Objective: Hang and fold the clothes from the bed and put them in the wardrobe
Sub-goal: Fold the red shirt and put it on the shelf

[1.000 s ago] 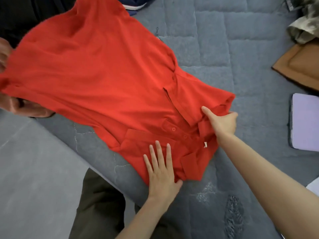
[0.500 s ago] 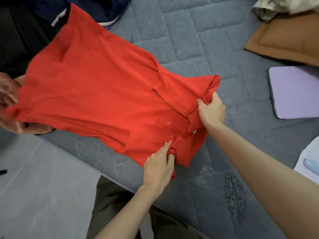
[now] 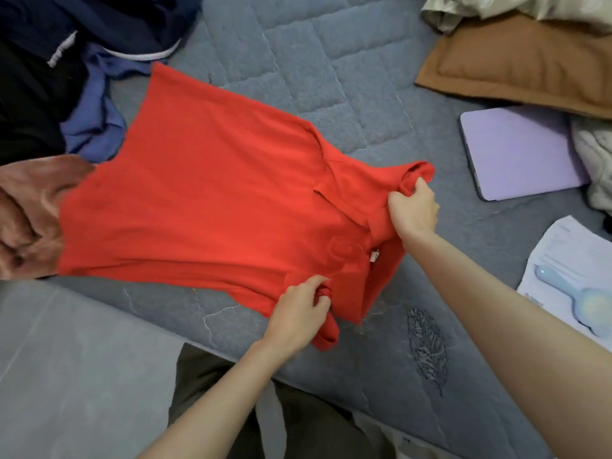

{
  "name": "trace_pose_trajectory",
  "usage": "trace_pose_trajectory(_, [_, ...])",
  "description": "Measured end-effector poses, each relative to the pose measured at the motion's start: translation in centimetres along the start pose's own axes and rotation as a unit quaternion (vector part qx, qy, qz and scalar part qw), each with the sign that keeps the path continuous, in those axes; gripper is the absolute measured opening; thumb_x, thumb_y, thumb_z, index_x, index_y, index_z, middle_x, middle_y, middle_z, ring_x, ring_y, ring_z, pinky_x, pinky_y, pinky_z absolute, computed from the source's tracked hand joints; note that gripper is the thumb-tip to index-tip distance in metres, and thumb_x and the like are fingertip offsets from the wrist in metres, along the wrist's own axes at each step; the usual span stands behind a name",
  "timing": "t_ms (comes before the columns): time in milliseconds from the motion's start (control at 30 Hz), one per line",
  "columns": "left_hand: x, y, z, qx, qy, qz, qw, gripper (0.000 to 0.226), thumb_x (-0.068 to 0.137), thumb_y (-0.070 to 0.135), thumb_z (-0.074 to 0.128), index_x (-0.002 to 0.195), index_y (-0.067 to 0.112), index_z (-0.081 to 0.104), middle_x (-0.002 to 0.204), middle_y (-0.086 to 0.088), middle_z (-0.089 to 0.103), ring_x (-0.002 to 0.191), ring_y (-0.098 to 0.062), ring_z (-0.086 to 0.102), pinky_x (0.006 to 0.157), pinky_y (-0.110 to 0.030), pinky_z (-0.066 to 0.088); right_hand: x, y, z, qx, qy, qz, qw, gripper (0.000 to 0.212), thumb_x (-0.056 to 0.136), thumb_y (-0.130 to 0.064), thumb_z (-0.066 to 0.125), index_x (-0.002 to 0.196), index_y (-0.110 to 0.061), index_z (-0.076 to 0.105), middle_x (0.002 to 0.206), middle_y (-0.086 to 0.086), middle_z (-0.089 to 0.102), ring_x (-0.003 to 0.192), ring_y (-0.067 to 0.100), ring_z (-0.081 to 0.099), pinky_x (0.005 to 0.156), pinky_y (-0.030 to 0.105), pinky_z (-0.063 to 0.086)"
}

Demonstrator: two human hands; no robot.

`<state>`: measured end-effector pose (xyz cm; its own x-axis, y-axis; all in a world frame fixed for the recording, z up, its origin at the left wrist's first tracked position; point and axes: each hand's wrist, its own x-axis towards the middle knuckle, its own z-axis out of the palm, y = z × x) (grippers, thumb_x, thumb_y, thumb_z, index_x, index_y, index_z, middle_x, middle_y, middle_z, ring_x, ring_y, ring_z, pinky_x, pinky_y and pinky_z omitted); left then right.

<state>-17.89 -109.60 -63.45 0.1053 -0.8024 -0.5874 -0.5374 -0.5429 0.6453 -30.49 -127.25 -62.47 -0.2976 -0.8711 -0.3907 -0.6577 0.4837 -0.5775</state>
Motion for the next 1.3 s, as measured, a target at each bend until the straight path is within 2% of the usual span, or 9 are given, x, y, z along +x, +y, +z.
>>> trace_pose_trajectory(167, [1.5, -4.7, -7.2, -0.127, -0.016, -0.074, 0.989, 0.041, 0.084, -0.012, 0.051, 0.123, -0.004, 0.057, 0.122, -0.017, 0.062, 0.117, -0.028, 0.058, 0.1, -0.027, 0.042, -0.9, -5.6, 4.5, 0.152, -0.075, 0.036, 0.985, 0.029, 0.079, -0.004, 0.052, 0.098, -0.025, 0.06, 0.102, 0.007, 0.064, 0.104, 0.028, 0.058, 0.096, 0.04, 0.047])
trace_pose_trajectory(267, [2.9, -7.6, -11.1, -0.164, -0.003, -0.1, 0.981, 0.045, 0.082, -0.02, 0.049, 0.124, -0.007, 0.053, 0.125, -0.02, 0.059, 0.12, -0.03, 0.055, 0.089, -0.018, 0.041, -1.4, -9.0, 8.0, 0.188, -0.12, 0.02, 0.975, 0.047, 0.08, 0.0, 0.051, 0.122, -0.017, 0.061, 0.113, 0.004, 0.064, 0.105, 0.022, 0.057, 0.1, 0.039, 0.046])
trace_pose_trajectory(400, [4.8, -10.6, -14.7, -0.195, 0.078, -0.139, 0.968, 0.042, 0.085, -0.014, 0.049, 0.124, -0.003, 0.055, 0.126, -0.017, 0.059, 0.121, -0.026, 0.054, 0.092, -0.017, 0.037, -2.6, -13.2, 12.4, 0.284, -0.197, 0.006, 0.938, 0.063, 0.085, 0.001, 0.057, 0.141, -0.025, 0.046, 0.124, 0.0, 0.062, 0.105, 0.015, 0.059, 0.096, 0.034, 0.049])
trace_pose_trajectory(500, [5.3, -12.4, -16.2, -0.196, 0.181, -0.171, 0.948, 0.038, 0.088, 0.004, 0.055, 0.126, 0.007, 0.053, 0.119, -0.011, 0.062, 0.115, -0.027, 0.056, 0.103, -0.033, 0.04, -3.5, -13.9, 14.3, 0.293, -0.303, 0.022, 0.906, 0.054, 0.094, -0.025, 0.059, 0.141, -0.041, 0.04, 0.13, -0.009, 0.057, 0.11, 0.014, 0.058, 0.089, 0.036, 0.051])
trace_pose_trajectory(633, [3.3, -11.6, -15.4, 0.016, 0.344, -0.084, 0.935, 0.054, 0.08, 0.008, 0.061, 0.131, 0.006, 0.045, 0.125, -0.014, 0.05, 0.116, -0.031, 0.045, 0.099, -0.037, 0.031, -3.6, -11.0, 14.8, 0.153, -0.161, -0.059, 0.973, 0.042, 0.093, -0.014, 0.056, 0.134, -0.024, 0.052, 0.107, 0.001, 0.053, 0.093, 0.016, 0.053, 0.092, 0.038, 0.05])
trace_pose_trajectory(800, [2.7, -8.5, -11.4, 0.239, 0.205, 0.194, 0.929, 0.055, 0.063, 0.018, 0.076, 0.116, 0.017, 0.064, 0.122, -0.011, 0.057, 0.11, -0.031, 0.057, 0.087, -0.04, 0.046, -3.4, -7.6, 14.0, 0.036, 0.069, -0.069, 0.995, 0.059, 0.079, -0.004, 0.059, 0.135, -0.012, 0.04, 0.131, 0.012, 0.046, 0.12, 0.029, 0.041, 0.102, 0.027, 0.019])
trace_pose_trajectory(1000, [5.3, -7.0, -5.3, 0.337, 0.028, 0.006, 0.941, 0.101, 0.079, 0.061, 0.057, 0.152, 0.024, -0.002, 0.153, -0.013, 0.01, 0.139, -0.031, 0.015, 0.111, -0.05, 0.013, -0.9, -5.7, 13.6, 0.114, -0.108, 0.109, 0.982, 0.073, 0.081, -0.039, 0.072, 0.14, -0.013, 0.037, 0.14, 0.007, 0.044, 0.128, 0.024, 0.045, 0.109, 0.043, 0.038])
trace_pose_trajectory(1167, [6.4, -6.6, -5.6, 0.364, 0.082, -0.003, 0.928, 0.081, 0.075, 0.048, 0.067, 0.14, 0.024, 0.024, 0.123, -0.007, 0.037, 0.108, -0.027, 0.04, 0.083, -0.041, 0.038, 0.9, -6.0, 13.4, 0.169, -0.157, 0.075, 0.97, 0.053, 0.081, -0.019, 0.074, 0.125, -0.012, 0.046, 0.121, 0.002, 0.059, 0.106, 0.014, 0.058, 0.093, 0.031, 0.049])
trace_pose_trajectory(1300, [6.4, -5.9, -6.4, 0.225, 0.078, -0.022, 0.971, 0.051, 0.086, 0.023, 0.055, 0.133, 0.024, 0.037, 0.119, -0.003, 0.04, 0.103, -0.026, 0.043, 0.081, -0.039, 0.044, 1.1, -5.8, 12.8, 0.161, -0.148, 0.006, 0.976, 0.036, 0.083, -0.011, 0.07, 0.113, -0.017, 0.052, 0.113, 0.002, 0.061, 0.1, 0.013, 0.059, 0.091, 0.027, 0.047])
